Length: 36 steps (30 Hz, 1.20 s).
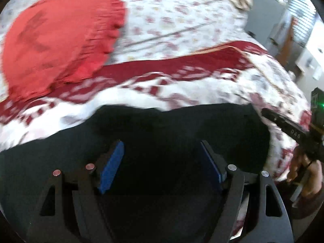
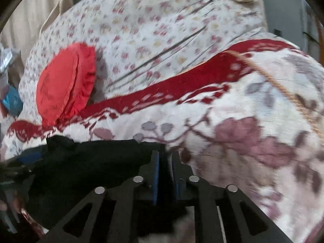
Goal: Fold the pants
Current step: 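Fold the pants over with the left gripper toward the right gripper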
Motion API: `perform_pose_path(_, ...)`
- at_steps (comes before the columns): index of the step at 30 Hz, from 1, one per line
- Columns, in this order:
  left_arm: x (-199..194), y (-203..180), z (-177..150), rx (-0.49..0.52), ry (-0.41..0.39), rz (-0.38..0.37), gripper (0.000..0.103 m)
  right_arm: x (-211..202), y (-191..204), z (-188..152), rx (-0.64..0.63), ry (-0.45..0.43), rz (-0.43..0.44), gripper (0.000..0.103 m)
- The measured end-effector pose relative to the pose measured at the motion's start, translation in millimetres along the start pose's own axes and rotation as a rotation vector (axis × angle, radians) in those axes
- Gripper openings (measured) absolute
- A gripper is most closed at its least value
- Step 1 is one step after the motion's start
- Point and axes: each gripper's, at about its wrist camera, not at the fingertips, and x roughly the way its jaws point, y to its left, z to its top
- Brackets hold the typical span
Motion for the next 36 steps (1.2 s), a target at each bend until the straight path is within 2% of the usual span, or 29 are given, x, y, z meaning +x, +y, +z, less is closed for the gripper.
perform_pose_path(1, 3.2, -5.4, 3.8, 0.013, 0.011, -0.037, 0.076, -11.4, -5.7, -4.0, 0.021, -0.008, 0.024, 0.029)
perform_pose_path(3, 9.0, -16.1, 10.5, 0.050, 0.027, -0.080, 0.076, -23.6, -9.5, -14.0, 0.041, 0.000, 0.068, 0.044)
perform_pose_path(4, 13.2, -24.1, 14.6, 0.080, 0.033, -0.093, 0.077, -28.5, -10.1, -20.6, 0.047, 0.010, 0.087, 0.045)
perform_pose_path(7, 24.6, -46.8, 25.0, 0.159, 0.034, -0.122, 0.080, -35.8, -7.3, -39.3, 0.069, 0.039, 0.160, 0.045)
perform_pose_path(9, 31.9, -54.6, 30.7, 0.168, 0.036, -0.129, 0.080, -35.6, -5.0, -50.5, 0.100, 0.046, 0.197, 0.047)
perform_pose_path(18, 58.5, -64.6, 35.4, 0.188, 0.068, -0.061, 0.080, -31.0, -8.5, -59.5, 0.118, 0.073, 0.159, 0.048)
perform_pose_path(25, 59.3, -60.4, 37.7, 0.164, 0.052, -0.057, 0.080, -31.8, -8.0, -66.7, 0.111, 0.109, 0.172, 0.048)
perform_pose_path(36, 61.4, -65.2, 40.5, 0.208, 0.065, -0.035, 0.080, -16.5, -3.4, -71.7, 0.132, 0.142, 0.222, 0.049)
